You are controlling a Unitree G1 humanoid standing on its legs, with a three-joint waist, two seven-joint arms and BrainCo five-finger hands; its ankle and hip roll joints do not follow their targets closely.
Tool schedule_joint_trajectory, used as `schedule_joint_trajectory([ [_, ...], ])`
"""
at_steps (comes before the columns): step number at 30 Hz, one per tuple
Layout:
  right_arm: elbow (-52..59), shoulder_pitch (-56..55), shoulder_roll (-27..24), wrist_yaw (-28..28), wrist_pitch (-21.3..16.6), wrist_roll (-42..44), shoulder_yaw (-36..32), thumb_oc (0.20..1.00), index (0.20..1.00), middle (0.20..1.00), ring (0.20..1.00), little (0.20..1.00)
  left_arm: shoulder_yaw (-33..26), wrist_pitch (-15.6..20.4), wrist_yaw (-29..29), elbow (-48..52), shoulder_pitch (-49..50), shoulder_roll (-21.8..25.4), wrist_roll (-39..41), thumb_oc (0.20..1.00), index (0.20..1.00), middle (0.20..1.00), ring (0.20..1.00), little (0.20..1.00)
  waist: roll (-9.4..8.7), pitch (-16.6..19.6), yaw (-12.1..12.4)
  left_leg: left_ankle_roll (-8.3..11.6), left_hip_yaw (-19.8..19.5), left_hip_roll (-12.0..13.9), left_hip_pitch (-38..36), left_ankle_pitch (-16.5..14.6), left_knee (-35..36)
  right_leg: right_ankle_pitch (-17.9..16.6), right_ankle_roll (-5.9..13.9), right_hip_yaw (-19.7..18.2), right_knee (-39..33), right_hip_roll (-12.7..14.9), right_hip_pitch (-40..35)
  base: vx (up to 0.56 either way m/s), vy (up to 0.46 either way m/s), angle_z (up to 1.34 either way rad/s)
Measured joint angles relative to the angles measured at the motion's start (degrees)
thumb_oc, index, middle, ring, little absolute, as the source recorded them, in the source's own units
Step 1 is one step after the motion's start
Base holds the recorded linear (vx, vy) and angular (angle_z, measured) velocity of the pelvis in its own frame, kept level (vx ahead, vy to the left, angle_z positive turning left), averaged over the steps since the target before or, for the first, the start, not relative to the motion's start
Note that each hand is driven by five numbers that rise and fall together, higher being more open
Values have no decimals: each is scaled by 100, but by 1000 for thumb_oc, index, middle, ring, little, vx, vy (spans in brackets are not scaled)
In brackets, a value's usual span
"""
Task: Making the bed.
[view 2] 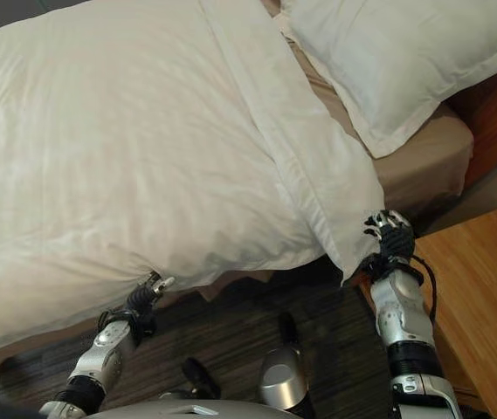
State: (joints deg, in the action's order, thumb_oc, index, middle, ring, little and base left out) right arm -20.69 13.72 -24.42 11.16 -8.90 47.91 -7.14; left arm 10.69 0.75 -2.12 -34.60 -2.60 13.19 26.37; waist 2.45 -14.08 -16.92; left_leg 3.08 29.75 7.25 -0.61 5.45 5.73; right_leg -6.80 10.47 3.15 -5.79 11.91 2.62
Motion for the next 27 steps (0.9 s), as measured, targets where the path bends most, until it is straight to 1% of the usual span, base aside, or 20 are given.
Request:
schedule_joint_trajectory([
  [1, -12, 239, -2, 49, -106, 141, 105, 200, 200, 200, 200, 200, 36, 40, 12, 4, -1, 2, 17, 1000, 1000, 1000, 1000, 1000, 20, 1, -2, -29, -33, -4, 37, 22, -1, -1, 3, 27, -4, 0, 13, -19, -41, 11],
  [3, -46, 661, -9, 99, -236, 247, 160, 200, 200, 200, 200, 200, 102, 97, 23, 6, -30, -21, 43, 1000, 1000, 1000, 1000, 1000, 60, -22, 60, -29, -59, -6, 68, 23, -2, 9, 13, 63, -10, 6, 30, -60, -49, 8],
  [5, -68, 1088, -48, 146, -401, 387, 147, 200, 200, 200, 200, 200, 204, 164, 26, 6, -108, -30, 44, 1000, 1000, 1000, 1000, 1000, 123, -57, 63, -21, -55, -16, 177, 17, -1, 4, 9, 60, -11, 19, 127, -74, -41, 5],
  [7, -210, 1510, -214, 239, -566, 469, 175, 200, 200, 200, 200, 200, 318, 209, 16, 2, -261, -41, 55, 1000, 1000, 1000, 1000, 1000, 205, -151, 170, -49, -91, -16, 297, 57, -24, -9, 4, 89, 14, 10, 227, -88, -43, 8],
  [8, -384, 1838, -403, 321, -641, 487, 186, 200, 200, 200, 200, 200, 374, 296, 12, 5, -370, -37, 79, 1000, 1000, 1000, 1000, 1000, 282, -234, 237, -89, -129, -26, 415, 109, -33, -19, 9, 110, 14, 18, 329, -73, -49, 6],
  [10, -664, 2248, -672, 413, -709, 490, 177, 200, 200, 200, 200, 200, 413, 397, 11, 14, -537, -38, 254, 1000, 1000, 1000, 1000, 1000, 352, -398, 293, -112, -146, -67, 540, 142, -35, -62, 22, 117, 17, 32, 428, -57, -31, 11],
  [11, -835, 2496, -864, 492, -783, 494, 173, 200, 200, 200, 200, 200, 450, 436, 11, 26, -665, -8, 274, 1000, 1000, 1000, 1000, 1000, 421, -610, 305, -144, -194, -88, 575, 169, -36, -63, 21, 161, 18, 47, 426, -55, -19, 14],
  [12, -910, 2591, -929, 498, -805, 494, 172, 200, 200, 200, 200, 200, 469, 453, 11, 30, -659, 17, 274, 1000, 1000, 1000, 1000, 1000, 463, -690, 334, -159, -200, -97, 589, 180, -37, -62, 23, 166, 18, 52, 435, -36, -17, 14],
  [14, -1335, 2914, -1088, 517, -813, 511, 152, 200, 200, 200, 200, 200, 481, 535, 12, 61, -731, 61, 274, 1000, 1000, 1000, 1000, 1000, 608, -863, 322, -165, -216, -119, 760, 184, -36, -74, 35, 189, 18, 80, 592, -43, 11, 5],
  [17, -1855, 2866, -1049, 464, -763, 615, 146, 200, 200, 200, 200, 200, 477, 548, 17, 74, -741, 64, 281, 1000, 1000, 1000, 1000, 1000, 777, -1193, 327, -177, -218, -180, 793, 192, -36, -69, 45, 179, 18, 138, 646, -49, 18, -1],
  [18, -2009, 2770, -994, 421, -752, 614, 145, 200, 200, 200, 200, 200, 477, 549, 17, 78, -756, 63, 285, 1000, 1000, 1000, 1000, 1000, 837, -1224, 327, -177, -219, -189, 872, 191, -35, -65, 51, 172, 19, 151, 729, -36, 28, 0],
  [19, -2015, 2690, -921, 349, -821, 609, 80, 200, 200, 200, 200, 200, 460, 551, 16, 86, -774, 73, 293, 1000, 1000, 1000, 1000, 1000, 888, -1272, 317, -177, -231, -199, 940, 191, -35, -89, 32, 174, 20, 157, 780, 0, 0, 0],
  [21, -1930, 2539, -823, 227, -874, 607, -39, 200, 200, 200, 200, 200, 455, 541, 13, 63, -817, 83, 453, 1000, 1000, 1000, 1000, 1000, 903, -1359, 265, -179, -226, -225, 957, 193, -36, -104, 32, 152, 22, 176, 817, -4, 13, -2],
  [24, -2077, 2154, -724, 145, -849, 611, -293, 200, 200, 200, 200, 200, 430, 537, 13, 36, -960, 66, 496, 1000, 1000, 1000, 1000, 1000, 894, -1359, 255, -180, -257, -221, 936, 193, -35, -69, 51, 190, 73, 177, 795, 6, 7, 2],
  [26, -2261, 1914, -564, 96, -747, 613, -410, 200, 200, 200, 200, 200, 391, 529, 5, -23, -990, 56, 498, 1000, 1000, 1000, 1000, 1000, 891, -1361, 222, -180, -281, -222, 937, 193, -35, -72, 48, 199, 63, 177, 779, 8, 11, 4],
  [27, -2487, 1645, -377, 64, -602, 616, -411, 200, 200, 200, 200, 200, 362, 528, -10, -74, -1033, 42, 499, 1000, 1000, 1000, 1000, 1000, 886, -1363, 150, -178, -319, -216, 933, 191, -35, -68, 51, 245, 68, 173, 757, 11, 27, 15],
])
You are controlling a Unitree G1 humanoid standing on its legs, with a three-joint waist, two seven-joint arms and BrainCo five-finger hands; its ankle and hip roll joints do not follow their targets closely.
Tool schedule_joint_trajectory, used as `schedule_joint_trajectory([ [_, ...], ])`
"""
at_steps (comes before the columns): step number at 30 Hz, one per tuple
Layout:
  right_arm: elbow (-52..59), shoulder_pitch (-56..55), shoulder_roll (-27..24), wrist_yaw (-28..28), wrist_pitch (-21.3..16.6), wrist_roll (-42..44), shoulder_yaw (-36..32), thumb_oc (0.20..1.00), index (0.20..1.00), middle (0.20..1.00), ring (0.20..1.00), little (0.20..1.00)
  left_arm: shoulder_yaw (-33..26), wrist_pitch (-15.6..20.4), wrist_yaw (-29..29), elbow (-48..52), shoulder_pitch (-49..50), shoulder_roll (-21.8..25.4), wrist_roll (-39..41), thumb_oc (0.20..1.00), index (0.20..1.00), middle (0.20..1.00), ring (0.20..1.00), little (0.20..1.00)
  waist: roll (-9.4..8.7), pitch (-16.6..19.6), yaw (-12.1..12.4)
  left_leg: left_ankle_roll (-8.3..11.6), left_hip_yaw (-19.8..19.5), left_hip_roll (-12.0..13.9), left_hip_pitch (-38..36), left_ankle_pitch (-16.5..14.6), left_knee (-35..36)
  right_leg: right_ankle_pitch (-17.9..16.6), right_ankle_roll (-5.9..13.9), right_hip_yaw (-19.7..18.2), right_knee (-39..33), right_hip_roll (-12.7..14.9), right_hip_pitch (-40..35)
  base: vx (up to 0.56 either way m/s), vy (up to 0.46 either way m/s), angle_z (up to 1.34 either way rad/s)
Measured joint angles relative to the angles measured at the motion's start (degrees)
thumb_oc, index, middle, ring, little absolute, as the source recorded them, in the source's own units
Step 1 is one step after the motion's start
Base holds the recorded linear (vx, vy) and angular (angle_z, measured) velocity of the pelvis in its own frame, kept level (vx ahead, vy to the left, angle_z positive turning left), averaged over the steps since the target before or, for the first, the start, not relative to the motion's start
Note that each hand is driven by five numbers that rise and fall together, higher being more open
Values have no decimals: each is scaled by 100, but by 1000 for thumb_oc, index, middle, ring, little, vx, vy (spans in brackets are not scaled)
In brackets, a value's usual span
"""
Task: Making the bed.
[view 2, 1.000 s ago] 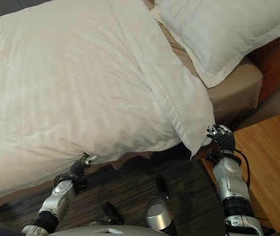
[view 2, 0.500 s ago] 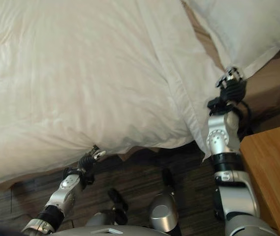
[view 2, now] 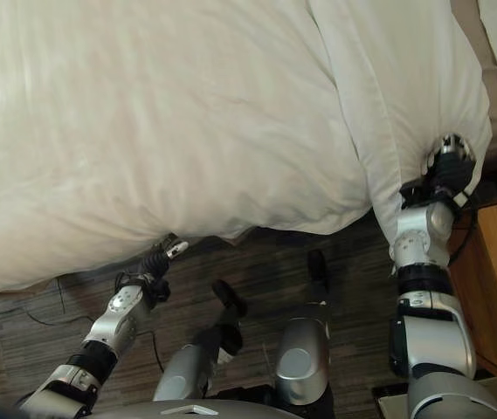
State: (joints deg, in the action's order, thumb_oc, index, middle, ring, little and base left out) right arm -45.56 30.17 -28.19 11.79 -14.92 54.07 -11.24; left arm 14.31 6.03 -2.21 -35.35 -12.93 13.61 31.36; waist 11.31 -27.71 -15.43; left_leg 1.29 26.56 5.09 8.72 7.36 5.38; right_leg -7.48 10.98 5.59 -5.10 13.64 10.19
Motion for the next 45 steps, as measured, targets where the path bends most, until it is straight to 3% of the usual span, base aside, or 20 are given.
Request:
schedule_joint_trajectory([
  [6, -803, -1257, 661, -105, 753, -24, 6, 200, 200, 200, 200, 200, -165, -25, -16, -160, -82, -99, 2, 1000, 1000, 1000, 1000, 1000, -84, -44, -87, -3, -49, -7, -67, -24, 2, 0, -4, 28, -13, 7, -99, 20, 31, 3],
  [10, -298, -2246, 601, -203, 1037, -1026, 381, 200, 200, 200, 200, 200, -263, -132, 13, -160, 100, -140, 4, 1000, 1000, 1000, 1000, 1000, -413, -27, -251, 117, 10, 30, -408, -174, 34, 39, 46, -19, -32, 19, -395, 13, 32, -7],
  [11, 109, -2495, 566, -269, 1096, -1410, 505, 263, 263, 263, 263, 263, -278, -144, 17, -175, 161, -159, -2, 1000, 1000, 1000, 1000, 1000, -504, 14, -302, 133, 32, 35, -417, -189, 34, 41, 33, -39, -32, 16, -391, 20, 12, -13],
  [12, 489, -2733, 553, -331, 1111, -1793, 603, 388, 388, 388, 388, 388, -310, -167, 17, -209, 199, -192, -16, 1000, 1000, 1000, 1000, 1000, -619, 63, -321, 137, 81, 40, -459, -186, 33, 25, 32, -79, -31, 8, -400, 16, 0, -16],
  [13, 818, -2910, 496, -353, 1122, -2130, 793, 1000, 1000, 1000, 1000, 1000, -320, -178, 22, -269, 276, -228, -30, 1000, 1000, 1000, 1000, 1000, -713, 106, -322, 135, 105, 45, -540, -187, 33, 23, 31, -111, -32, -1, -459, -9, -2, -18],
  [16, 1863, -3368, 257, -558, 1182, -3627, 1529, 1000, 1000, 1000, 1000, 1000, -215, -251, 33, -317, 504, -345, -117, 1000, 1000, 1000, 1000, 1000, -1097, 359, -326, 157, 122, 84, -790, -219, 33, 42, 10, -137, -37, -37, -694, -12, 7, -6],
  [20, 2667, -3537, 284, -817, 1186, -4584, 2085, 1000, 1000, 1000, 1000, 1000, 170, -332, 179, 48, 922, -166, -389, 1000, 1000, 1000, 1000, 1000, -1477, 795, -210, 182, 110, 132, -987, -266, 34, 80, -17, -99, -45, -85, -915, -9, 51, 2],
  [26, 2724, -3618, 535, -997, 1110, -4976, 2738, 1000, 1000, 1000, 1000, 1000, 462, -367, 445, 551, 1294, 82, -1018, 1000, 1000, 1000, 1000, 1000, -1922, 1346, -153, 186, -28, 179, -1201, -294, 34, 192, 0, 39, 84, -119, -1166, -22, 40, 10],
  [29, 2932, -3868, 568, -1019, 1089, -4972, 2732, 1000, 1000, 1000, 1000, 1000, 572, -361, 550, 1061, 1535, 269, -1019, 1000, 1000, 1000, 1000, 1000, -2046, 1524, -145, 186, -62, 192, -1225, -299, 34, 266, 47, 56, 220, -118, -1160, -27, 30, 8],
  [34, 2912, -3952, 852, -1095, 1080, -4954, 2747, 1000, 1000, 1000, 1000, 1000, 557, -365, 567, 1189, 1538, 484, -1242, 1000, 1000, 1000, 1000, 1000, -2103, 1567, -154, 185, -88, 253, -1320, -300, 35, 583, 222, -12, 780, -145, -1033, -92, 58, 2],
  [38, 2944, -4046, 894, -1041, 1039, -4892, 2668, 1000, 1000, 1000, 1000, 1000, 343, -307, 426, 1935, 1569, 786, -1470, 1000, 1000, 1000, 1000, 1000, -2018, 1599, -60, 178, -244, 365, -1216, -291, 35, 751, 78, -50, 912, -285, -943, -66, 34, 11],
  [45, 3250, -4123, 1026, -878, 882, -4184, 2227, 1000, 1000, 1000, 1000, 1000, -132, -157, 17, 2181, 1650, 780, -2044, 1000, 1000, 1000, 1000, 1000, -1766, 1786, 139, 233, -172, 469, -1303, -258, 34, 686, -61, -155, 687, -431, -1038, 53, -24, -11],
])
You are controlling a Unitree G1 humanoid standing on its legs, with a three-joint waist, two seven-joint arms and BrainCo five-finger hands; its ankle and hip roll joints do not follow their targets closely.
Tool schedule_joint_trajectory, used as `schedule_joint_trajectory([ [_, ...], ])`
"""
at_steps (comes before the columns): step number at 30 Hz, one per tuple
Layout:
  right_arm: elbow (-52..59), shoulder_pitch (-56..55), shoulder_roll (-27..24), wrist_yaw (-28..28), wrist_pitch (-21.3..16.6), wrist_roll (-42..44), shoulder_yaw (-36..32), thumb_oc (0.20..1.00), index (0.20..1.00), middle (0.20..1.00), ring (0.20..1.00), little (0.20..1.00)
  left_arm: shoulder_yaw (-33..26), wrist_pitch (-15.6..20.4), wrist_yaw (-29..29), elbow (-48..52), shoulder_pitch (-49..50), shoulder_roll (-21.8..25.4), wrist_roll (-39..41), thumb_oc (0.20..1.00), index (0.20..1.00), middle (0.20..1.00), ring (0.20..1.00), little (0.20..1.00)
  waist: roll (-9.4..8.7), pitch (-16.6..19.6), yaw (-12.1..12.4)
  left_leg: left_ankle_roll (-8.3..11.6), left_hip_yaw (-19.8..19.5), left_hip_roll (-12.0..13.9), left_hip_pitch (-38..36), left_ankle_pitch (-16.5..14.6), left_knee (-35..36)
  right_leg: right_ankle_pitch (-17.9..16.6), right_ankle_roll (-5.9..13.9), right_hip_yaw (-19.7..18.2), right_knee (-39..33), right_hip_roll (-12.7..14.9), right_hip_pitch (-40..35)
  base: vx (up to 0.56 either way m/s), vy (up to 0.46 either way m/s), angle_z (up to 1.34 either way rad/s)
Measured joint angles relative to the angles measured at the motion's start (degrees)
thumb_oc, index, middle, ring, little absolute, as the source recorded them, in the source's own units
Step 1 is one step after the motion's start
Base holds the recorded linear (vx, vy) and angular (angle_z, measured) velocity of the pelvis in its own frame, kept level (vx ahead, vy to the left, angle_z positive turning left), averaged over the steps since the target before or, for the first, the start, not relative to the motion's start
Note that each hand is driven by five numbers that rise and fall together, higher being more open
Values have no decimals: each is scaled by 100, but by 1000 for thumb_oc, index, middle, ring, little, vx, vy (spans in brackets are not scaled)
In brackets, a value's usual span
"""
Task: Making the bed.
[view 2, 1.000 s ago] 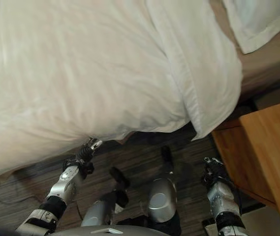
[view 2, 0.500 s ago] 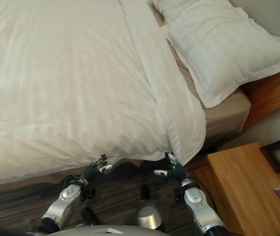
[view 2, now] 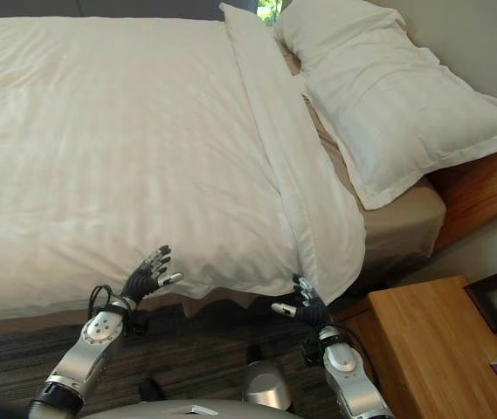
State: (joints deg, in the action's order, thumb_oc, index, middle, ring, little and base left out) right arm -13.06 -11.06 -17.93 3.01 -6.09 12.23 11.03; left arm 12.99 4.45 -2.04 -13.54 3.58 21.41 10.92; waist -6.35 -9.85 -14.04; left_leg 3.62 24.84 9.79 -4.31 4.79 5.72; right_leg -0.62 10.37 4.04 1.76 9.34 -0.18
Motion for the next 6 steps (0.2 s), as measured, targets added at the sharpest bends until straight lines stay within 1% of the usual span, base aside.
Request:
schedule_joint_trajectory([
  [2, 207, -99, 0, 39, -39, 150, -86, 1000, 1000, 1000, 1000, 1000, -93, 11, -42, 194, 77, 5, -65, 1000, 1000, 1000, 1000, 1000, -6, 91, -6, 19, -3, -14, -38, -15, 0, -59, -22, 16, -125, 4, -86, 46, -7, 0],
  [3, 262, -117, 2, 53, -48, 167, -128, 1000, 1000, 1000, 1000, 1000, -114, 35, -70, 250, 97, 5, -80, 1000, 1000, 1000, 1000, 1000, -18, 120, 1, 6, -9, -39, -84, 1, -1, -112, -68, 24, -192, 0, -161, 50, 5, 5],
  [6, 391, -145, 3, 65, -62, 176, -169, 1000, 1000, 1000, 1000, 1000, -139, 43, -157, 281, 133, 1, -86, 1000, 1000, 1000, 1000, 1000, -17, 273, 1, 39, -34, -51, -109, -6, -1, -116, -74, 93, -290, -1, -266, 58, 5, 8],
])
